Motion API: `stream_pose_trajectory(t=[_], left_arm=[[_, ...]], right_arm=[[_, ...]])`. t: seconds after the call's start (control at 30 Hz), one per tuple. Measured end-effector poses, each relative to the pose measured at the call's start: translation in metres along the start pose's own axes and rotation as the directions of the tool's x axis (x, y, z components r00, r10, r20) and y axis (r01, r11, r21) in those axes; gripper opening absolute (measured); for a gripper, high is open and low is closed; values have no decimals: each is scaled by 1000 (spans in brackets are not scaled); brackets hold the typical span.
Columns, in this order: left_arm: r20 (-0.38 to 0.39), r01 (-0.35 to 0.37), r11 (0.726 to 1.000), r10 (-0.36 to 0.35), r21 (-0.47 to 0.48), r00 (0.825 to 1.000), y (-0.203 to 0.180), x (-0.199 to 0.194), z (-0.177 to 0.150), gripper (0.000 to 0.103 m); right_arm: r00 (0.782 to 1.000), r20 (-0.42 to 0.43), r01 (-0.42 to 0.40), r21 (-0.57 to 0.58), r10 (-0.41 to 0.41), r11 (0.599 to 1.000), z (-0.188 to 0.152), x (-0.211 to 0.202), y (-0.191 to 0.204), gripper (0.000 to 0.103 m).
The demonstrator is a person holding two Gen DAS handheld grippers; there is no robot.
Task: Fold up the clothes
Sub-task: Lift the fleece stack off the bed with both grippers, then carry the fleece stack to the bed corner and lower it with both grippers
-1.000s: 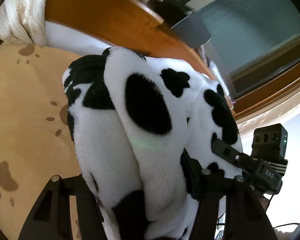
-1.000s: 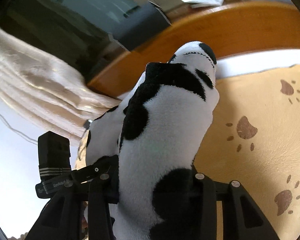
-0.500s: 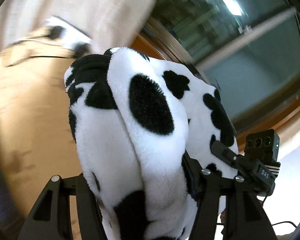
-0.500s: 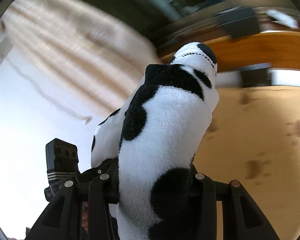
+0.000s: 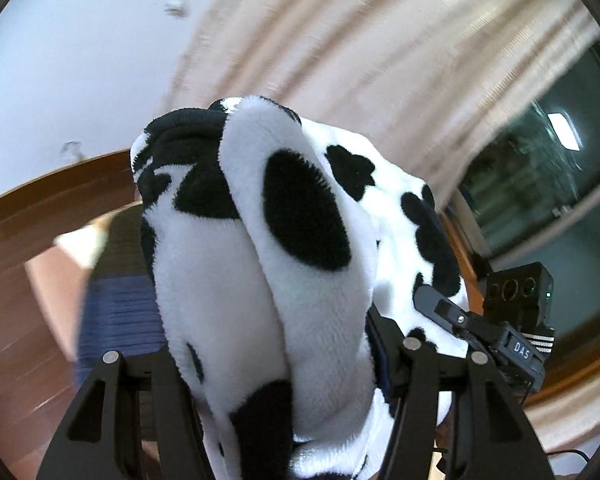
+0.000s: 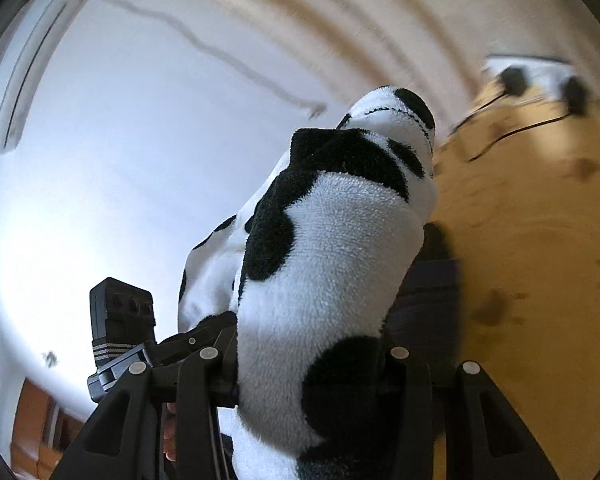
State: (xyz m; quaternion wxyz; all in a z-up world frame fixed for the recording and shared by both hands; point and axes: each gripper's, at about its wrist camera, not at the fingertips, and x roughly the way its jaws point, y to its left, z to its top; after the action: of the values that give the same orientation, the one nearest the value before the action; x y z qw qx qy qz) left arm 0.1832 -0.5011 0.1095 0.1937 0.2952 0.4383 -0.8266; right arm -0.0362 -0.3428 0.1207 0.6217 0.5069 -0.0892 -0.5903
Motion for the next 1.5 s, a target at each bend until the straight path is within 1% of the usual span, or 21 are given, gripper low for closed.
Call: stream_pose_trajectory(t=[0.1, 0.23, 0.3, 0.37, 0.43, 0.5, 0.57, 0.6, 0.7, 0.77, 0.83, 0.9, 0.93, 1.0, 1.07, 1.13, 1.2, 1.27, 1.33, 1.4, 1.5], left_arm=[[7, -46, 998, 46, -44, 999, 27, 2, -3, 63], [-14, -94, 993, 93, -77, 996, 52, 17, -8, 63], [-18, -100, 992, 99, -75, 995, 63, 18, -9, 63], [-9, -105, 993, 105, -55, 994, 61, 23, -10, 65], [-5, -125, 992, 125, -25, 992, 57, 28, -12, 70], [-3, -147, 989, 147, 0, 989, 54, 33, -16, 80], [0, -163, 986, 163, 12, 987, 54, 34, -15, 85], [1, -172, 985, 172, 20, 985, 54, 34, -15, 86], [6, -200, 979, 200, 51, 980, 47, 27, -14, 87], [15, -221, 972, 220, 75, 975, 41, 19, -13, 88], [35, -240, 967, 238, 81, 971, 38, 9, -13, 88], [68, -264, 962, 259, 70, 963, 39, 0, -8, 89], [80, -273, 960, 268, 60, 960, 41, -4, -6, 89], [94, -288, 957, 284, 33, 954, 43, -10, -1, 89], [106, -292, 956, 289, 14, 951, 43, -16, 2, 89], [112, -290, 957, 284, 34, 952, 33, -22, -1, 89], [116, -286, 956, 277, 69, 954, 21, -27, -6, 89], [119, -279, 954, 266, 109, 957, 6, -32, -12, 90], [115, -258, 951, 240, 170, 964, -14, -34, -24, 94], [114, -255, 938, 234, 236, 966, -33, -32, -37, 101], [102, -290, 909, 272, 300, 957, -42, -14, -49, 103]], right_arm=[[998, -57, -3, -12, 3, 1000, 1, 41, 1, 45], [991, -122, 46, -31, -49, 998, -7, 78, -12, 45], [987, -143, 74, -42, -79, 996, -9, 90, -22, 45], [984, -145, 97, -62, -105, 993, -9, 96, -29, 45], [982, -143, 114, -87, -126, 990, -23, 90, -29, 45], [977, -139, 142, -127, -159, 982, -29, 87, -30, 47], [972, -130, 170, -176, -194, 970, -33, 87, -25, 50], [970, -122, 185, -204, -213, 961, -36, 86, -22, 53], [962, -82, 225, -295, -259, 929, -40, 79, -12, 55], [961, -57, 237, -341, -271, 910, -46, 68, -2, 55], [961, -43, 239, -360, -272, 902, -42, 69, -3, 56], [965, -44, 227, -342, -257, 912, -39, 65, -6, 57], [969, -53, 214, -313, -242, 925, -39, 61, -9, 61], [972, -69, 205, -231, -226, 951, -33, 57, -23, 64], [968, -62, 227, -179, -242, 957, -29, 50, -32, 64], [964, -30, 256, -162, -264, 953, -26, 37, -33, 64], [952, 32, 306, -199, -306, 931, -23, 22, -27, 64], [935, 92, 353, -299, -341, 886, -28, 8, -9, 64], [928, 124, 370, -415, -352, 831, -41, -1, 8, 64], [924, 132, 372, -529, -359, 763, -65, -8, 26, 64], [922, 97, 346, -643, -375, 684, -99, -2, 37, 64]])
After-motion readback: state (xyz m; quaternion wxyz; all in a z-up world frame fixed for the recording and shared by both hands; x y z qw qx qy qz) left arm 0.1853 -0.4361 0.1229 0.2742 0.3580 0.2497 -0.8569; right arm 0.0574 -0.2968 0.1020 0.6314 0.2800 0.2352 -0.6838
